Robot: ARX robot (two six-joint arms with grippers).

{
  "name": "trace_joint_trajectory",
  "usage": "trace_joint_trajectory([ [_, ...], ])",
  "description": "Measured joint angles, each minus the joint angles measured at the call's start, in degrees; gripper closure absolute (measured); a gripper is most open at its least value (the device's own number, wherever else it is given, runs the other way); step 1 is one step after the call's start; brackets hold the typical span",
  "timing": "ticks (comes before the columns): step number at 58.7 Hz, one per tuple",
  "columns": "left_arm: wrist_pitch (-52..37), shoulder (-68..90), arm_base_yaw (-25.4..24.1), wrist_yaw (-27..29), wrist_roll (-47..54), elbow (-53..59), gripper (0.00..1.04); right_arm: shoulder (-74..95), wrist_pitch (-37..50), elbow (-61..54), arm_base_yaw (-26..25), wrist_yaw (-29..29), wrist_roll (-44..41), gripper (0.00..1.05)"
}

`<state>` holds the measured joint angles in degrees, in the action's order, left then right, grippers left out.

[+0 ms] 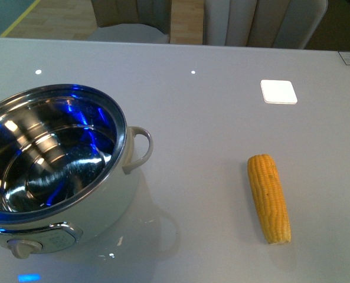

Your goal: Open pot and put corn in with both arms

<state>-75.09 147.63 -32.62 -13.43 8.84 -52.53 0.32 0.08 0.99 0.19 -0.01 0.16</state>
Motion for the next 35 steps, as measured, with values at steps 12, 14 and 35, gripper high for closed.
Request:
trace_joint_trajectory([
  [12,-0.76,3.39,1.6,-0.13,-1.03,-2.67,0.63,0.0,0.0,-0.02,0.0,0.0,0.0,0.09],
  [14,-0.72,3.58,1.75,-0.22,-1.29,-2.89,0.63,0.0,0.0,-0.02,0.0,0.0,0.0,0.09],
  [35,1.33,5.33,2.25,0.17,-3.43,-4.83,0.63,0.0,0.0,-0.02,0.0,0.0,0.0,0.09],
])
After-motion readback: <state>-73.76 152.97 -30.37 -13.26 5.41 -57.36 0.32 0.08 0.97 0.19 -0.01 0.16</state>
